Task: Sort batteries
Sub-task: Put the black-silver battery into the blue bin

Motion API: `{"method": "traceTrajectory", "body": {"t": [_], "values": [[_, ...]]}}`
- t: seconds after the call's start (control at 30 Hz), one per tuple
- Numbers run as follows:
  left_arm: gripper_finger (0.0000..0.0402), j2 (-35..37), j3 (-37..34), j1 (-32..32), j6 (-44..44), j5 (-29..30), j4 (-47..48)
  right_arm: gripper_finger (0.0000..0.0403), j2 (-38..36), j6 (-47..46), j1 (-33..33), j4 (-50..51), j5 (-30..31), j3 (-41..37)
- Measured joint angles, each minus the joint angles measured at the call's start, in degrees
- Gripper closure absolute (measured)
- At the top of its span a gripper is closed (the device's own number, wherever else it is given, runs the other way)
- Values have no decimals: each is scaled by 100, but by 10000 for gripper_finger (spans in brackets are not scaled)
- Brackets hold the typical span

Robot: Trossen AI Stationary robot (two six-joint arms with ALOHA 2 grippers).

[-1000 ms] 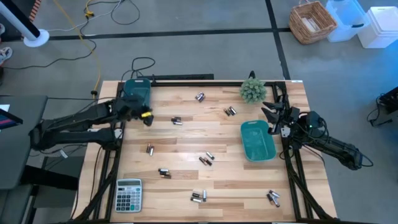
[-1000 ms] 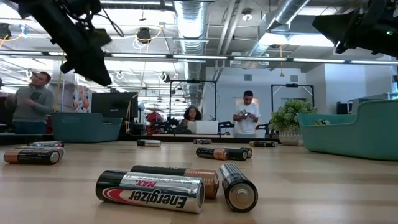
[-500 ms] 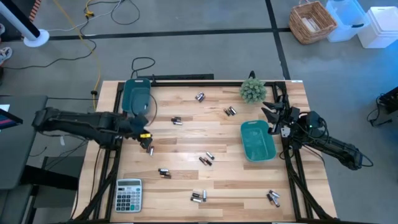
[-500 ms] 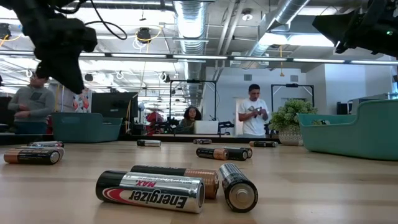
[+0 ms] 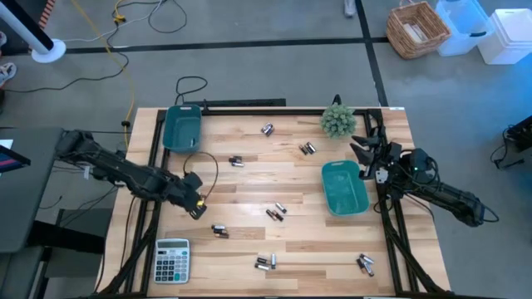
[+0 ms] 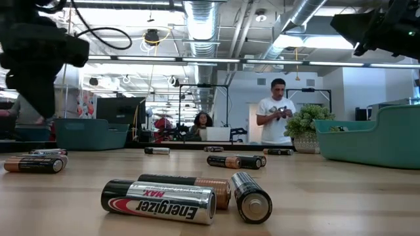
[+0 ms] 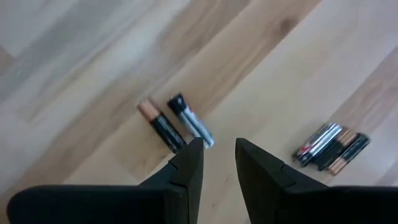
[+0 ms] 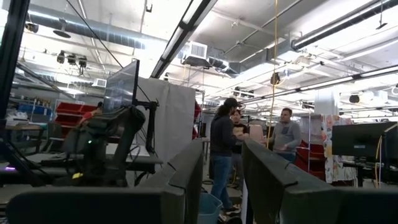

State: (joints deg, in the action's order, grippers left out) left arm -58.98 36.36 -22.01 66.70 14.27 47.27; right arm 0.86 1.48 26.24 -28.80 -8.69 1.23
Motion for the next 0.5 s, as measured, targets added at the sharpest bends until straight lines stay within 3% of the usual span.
{"method": "traceTrajectory", "body": {"t": [0.27,0.5], "values": [[313,-514,0,-460,550,283,-221,268,172,-4,-429,191,-2,215],[313,-614,0,-684,86,1018,-1481,244,1247,75,-906,400,-1,710]]}}
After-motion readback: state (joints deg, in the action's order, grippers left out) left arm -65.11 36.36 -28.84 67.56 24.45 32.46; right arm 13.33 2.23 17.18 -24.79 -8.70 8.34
